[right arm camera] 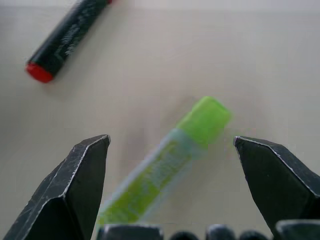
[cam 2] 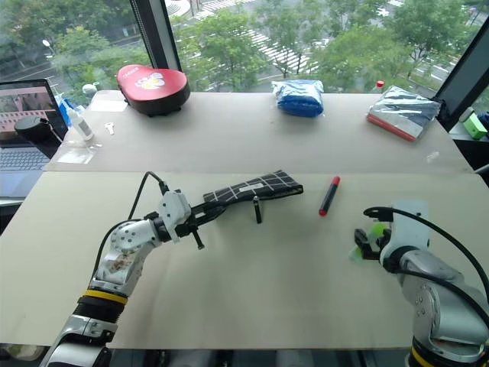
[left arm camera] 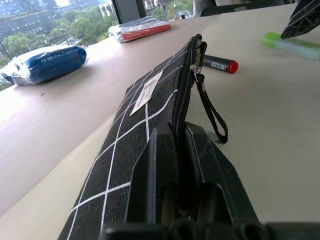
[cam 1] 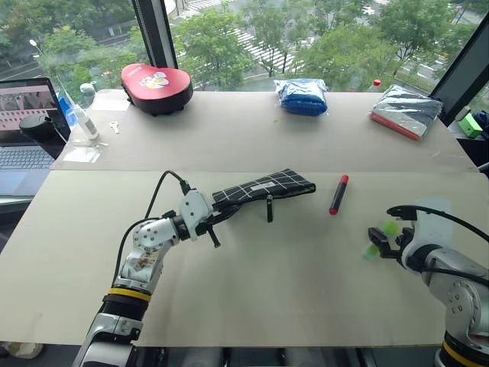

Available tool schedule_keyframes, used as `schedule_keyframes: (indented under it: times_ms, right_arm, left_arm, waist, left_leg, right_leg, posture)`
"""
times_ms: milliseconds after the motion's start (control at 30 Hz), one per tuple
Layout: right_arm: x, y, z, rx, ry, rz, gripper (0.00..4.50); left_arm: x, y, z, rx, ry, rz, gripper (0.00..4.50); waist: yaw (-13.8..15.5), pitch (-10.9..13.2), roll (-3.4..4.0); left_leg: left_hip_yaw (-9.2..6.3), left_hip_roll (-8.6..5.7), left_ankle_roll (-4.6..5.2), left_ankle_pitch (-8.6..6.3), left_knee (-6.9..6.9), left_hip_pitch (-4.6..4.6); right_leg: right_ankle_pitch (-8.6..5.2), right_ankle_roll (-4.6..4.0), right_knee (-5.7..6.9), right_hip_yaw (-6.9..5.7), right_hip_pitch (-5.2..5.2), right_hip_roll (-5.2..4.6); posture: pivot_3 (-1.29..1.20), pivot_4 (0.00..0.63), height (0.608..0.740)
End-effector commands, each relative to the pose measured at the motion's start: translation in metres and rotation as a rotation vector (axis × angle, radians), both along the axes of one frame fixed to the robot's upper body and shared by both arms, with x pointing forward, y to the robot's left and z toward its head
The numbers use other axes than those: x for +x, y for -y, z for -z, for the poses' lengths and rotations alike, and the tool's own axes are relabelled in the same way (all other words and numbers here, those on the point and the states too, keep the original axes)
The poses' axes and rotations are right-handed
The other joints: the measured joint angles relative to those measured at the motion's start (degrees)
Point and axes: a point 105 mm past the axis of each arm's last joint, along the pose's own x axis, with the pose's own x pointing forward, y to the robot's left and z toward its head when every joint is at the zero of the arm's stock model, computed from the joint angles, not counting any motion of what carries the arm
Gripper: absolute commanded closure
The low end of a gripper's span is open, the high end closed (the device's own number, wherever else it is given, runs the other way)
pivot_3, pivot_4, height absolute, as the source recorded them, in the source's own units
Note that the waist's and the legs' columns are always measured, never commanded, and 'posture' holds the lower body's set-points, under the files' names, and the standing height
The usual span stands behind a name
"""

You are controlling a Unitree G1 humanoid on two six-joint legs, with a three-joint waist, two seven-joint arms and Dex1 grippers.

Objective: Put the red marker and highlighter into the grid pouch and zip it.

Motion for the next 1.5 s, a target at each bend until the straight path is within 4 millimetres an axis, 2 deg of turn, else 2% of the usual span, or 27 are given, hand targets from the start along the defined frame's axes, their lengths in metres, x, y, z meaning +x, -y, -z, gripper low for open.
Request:
schedule_keyframes:
  times_ms: [33, 200, 367, 533, 633, 800, 900, 1100, 1167, 1267, 1333, 1433, 1500]
  right_arm:
    - [-0.004, -0.005, -0.007, 0.000, 0.037, 0.032, 0.11]
    - [-0.004, -0.016, 0.008, 0.035, 0.005, 0.043, 0.11]
    - [-0.008, -0.005, 0.012, -0.018, 0.010, 0.132, 0.11]
    - [-0.005, -0.010, 0.020, -0.014, 0.002, 0.117, 0.11]
    - [-0.003, -0.015, 0.027, -0.023, -0.004, 0.098, 0.78]
    - [-0.001, -0.009, 0.029, -0.055, 0.013, 0.109, 2.51]
    - [0.003, -0.006, 0.023, -0.068, 0.045, 0.111, 3.47]
    - [0.012, -0.008, 0.017, -0.073, 0.082, 0.090, 3.49]
    - [0.020, -0.019, 0.014, -0.038, 0.091, 0.015, 3.49]
    - [0.034, -0.030, -0.003, -0.034, 0.152, -0.097, 3.49]
    - [0.044, -0.041, -0.027, -0.054, 0.247, -0.231, 3.49]
    - [0.053, -0.056, -0.062, -0.210, 0.360, -0.467, 3.49]
    - [0.052, -0.065, -0.068, -0.308, 0.369, -0.594, 3.49]
  left_arm:
    - [0.002, 0.009, -0.009, -0.022, 0.042, 0.030, 4.50]
    - [0.005, 0.011, -0.009, -0.028, 0.044, 0.035, 4.50]
    - [0.009, 0.008, -0.011, -0.033, 0.054, 0.020, 4.50]
    - [0.009, 0.006, -0.010, -0.029, 0.058, 0.015, 4.50]
    - [0.010, 0.005, -0.011, -0.028, 0.063, 0.010, 4.50]
    - [0.010, 0.003, -0.012, -0.024, 0.069, 0.006, 4.50]
    - [0.009, 0.002, -0.012, -0.023, 0.072, 0.005, 4.50]
    - [0.006, 0.003, -0.013, -0.025, 0.073, 0.021, 4.50]
    - [0.004, 0.003, -0.013, -0.027, 0.069, 0.033, 4.50]
    - [0.004, 0.003, -0.013, -0.026, 0.063, 0.040, 4.50]
    - [0.003, 0.003, -0.013, -0.026, 0.058, 0.047, 4.50]
    - [0.002, 0.003, -0.015, -0.028, 0.056, 0.055, 4.50]
    - [0.002, 0.003, -0.015, -0.027, 0.056, 0.060, 4.50]
  waist:
    - [-0.02, 0.00, 0.00]
    - [-0.13, 0.00, 0.00]
    - [-0.10, 0.00, 0.00]
    - [-0.27, 0.00, 0.01]
    - [-0.47, 0.00, 0.01]
    - [-0.48, 0.00, 0.01]
    - [-0.49, 0.00, 0.01]
    - [-0.67, 0.00, 0.01]
    - [-0.71, 0.00, 0.01]
    - [-0.92, 0.00, 0.01]
    - [-1.05, 0.00, 0.01]
    - [-1.11, 0.00, 0.01]
    - [-1.07, 0.00, 0.01]
  left_leg:
    - [0.00, 0.00, 0.00, 0.00, 0.00, 0.00]
    - [0.00, 0.00, 0.01, 0.00, 0.00, 0.04]
    - [0.00, -0.02, 0.00, 0.00, 0.00, 0.04]
    - [0.01, -0.04, 0.00, 0.00, -0.01, 0.08]
    - [0.01, -0.02, 0.00, 0.00, -0.04, 0.10]
    - [0.00, -0.03, 0.00, 0.01, -0.03, 0.14]
    - [0.00, -0.03, 0.00, 0.00, -0.03, 0.15]
    - [0.01, -0.03, 0.00, 0.01, -0.04, 0.16]
    - [0.01, -0.02, 0.00, 0.01, -0.04, 0.16]
    - [0.01, -0.02, 0.00, 0.00, -0.04, 0.16]
    - [0.01, -0.02, 0.00, 0.00, -0.05, 0.16]
    - [0.01, -0.03, 0.01, 0.00, -0.05, 0.15]
    - [0.01, -0.04, 0.02, -0.01, -0.05, 0.15]
  right_leg:
    - [0.00, 0.00, 0.00, 0.00, 0.00, 0.01]
    - [0.00, 0.00, 0.01, 0.01, 0.02, 0.01]
    - [0.00, 0.00, 0.02, 0.00, 0.03, 0.01]
    - [0.00, 0.00, 0.02, 0.01, 0.03, 0.05]
    - [0.00, 0.00, 0.02, 0.01, 0.03, 0.08]
    - [0.00, 0.00, 0.00, 0.02, 0.10, 0.07]
    - [0.00, 0.00, 0.00, 0.01, 0.10, 0.07]
    - [0.00, 0.00, 0.01, 0.01, 0.09, 0.08]
    - [0.00, 0.00, 0.00, 0.01, 0.09, 0.07]
    - [0.00, 0.00, 0.00, 0.02, 0.09, 0.07]
    - [0.00, 0.00, 0.00, 0.02, 0.09, 0.07]
    - [0.00, 0.00, -0.02, 0.00, 0.10, 0.08]
    - [-0.01, 0.01, -0.05, -0.02, 0.11, 0.07]
  posture:
    - [0.00, 0.150, 0.740]
    - [0.00, 0.150, 0.740]
    - [0.00, 0.150, 0.740]
    - [0.00, 0.150, 0.740]
    - [0.00, 0.150, 0.740]
    - [0.00, 0.150, 0.740]
    - [0.00, 0.150, 0.740]
    - [0.00, 0.150, 0.740]
    - [0.00, 0.150, 0.740]
    - [0.00, 0.150, 0.740]
    - [0.00, 0.150, 0.740]
    - [0.00, 0.150, 0.740]
    - [0.00, 0.150, 0.740]
